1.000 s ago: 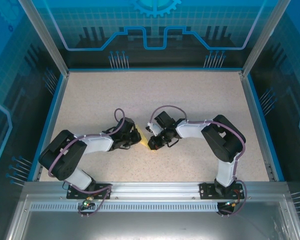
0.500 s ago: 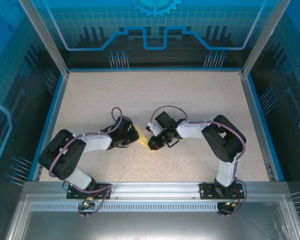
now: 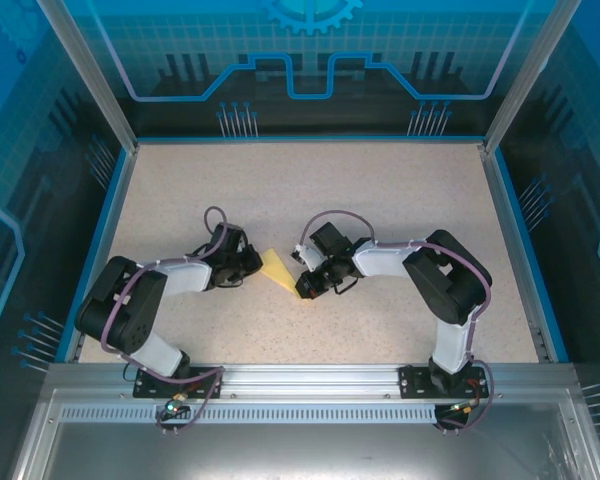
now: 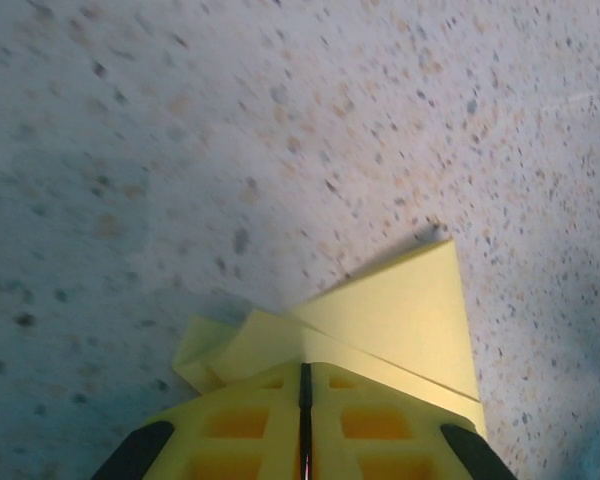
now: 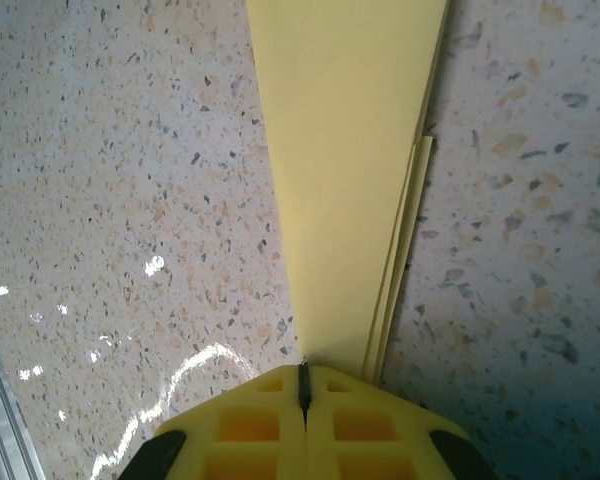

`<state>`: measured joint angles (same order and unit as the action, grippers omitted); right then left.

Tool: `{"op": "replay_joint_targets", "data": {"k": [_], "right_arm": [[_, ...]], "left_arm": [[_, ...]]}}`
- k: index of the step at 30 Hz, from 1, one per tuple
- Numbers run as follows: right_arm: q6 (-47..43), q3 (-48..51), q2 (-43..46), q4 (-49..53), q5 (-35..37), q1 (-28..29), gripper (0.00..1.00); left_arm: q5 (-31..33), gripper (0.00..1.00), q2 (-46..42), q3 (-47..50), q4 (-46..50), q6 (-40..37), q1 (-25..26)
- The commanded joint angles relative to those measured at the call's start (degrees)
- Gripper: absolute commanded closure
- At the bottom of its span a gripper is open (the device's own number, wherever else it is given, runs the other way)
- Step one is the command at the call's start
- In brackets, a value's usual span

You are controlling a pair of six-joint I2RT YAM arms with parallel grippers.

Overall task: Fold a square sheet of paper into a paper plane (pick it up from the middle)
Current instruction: Fold the wing for the fifth time at the center of the table.

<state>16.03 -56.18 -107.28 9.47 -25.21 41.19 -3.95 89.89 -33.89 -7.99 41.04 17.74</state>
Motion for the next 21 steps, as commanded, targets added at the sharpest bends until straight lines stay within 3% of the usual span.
{"op": "replay_joint_targets", "data": {"k": [1,13,21], "right_arm": [[-1.0,2.6,-2.4,8.3,4.1,-0.9,1.0],[-0.9,2.8,-2.0,7.8,3.2,-0.9,1.0],[-0.9,2.6,-1.5,7.9,2.8,-0.9,1.0]], "left_arm": [[5.6,0.9,2.2,-1.4,2.7,-3.3,-4.4],[5.0,0.9,-2.6,-5.6,9.3,-4.1,-7.0],[-7.7,0.87,-16.4,-0.9,4.5,-2.7,-4.7]]}}
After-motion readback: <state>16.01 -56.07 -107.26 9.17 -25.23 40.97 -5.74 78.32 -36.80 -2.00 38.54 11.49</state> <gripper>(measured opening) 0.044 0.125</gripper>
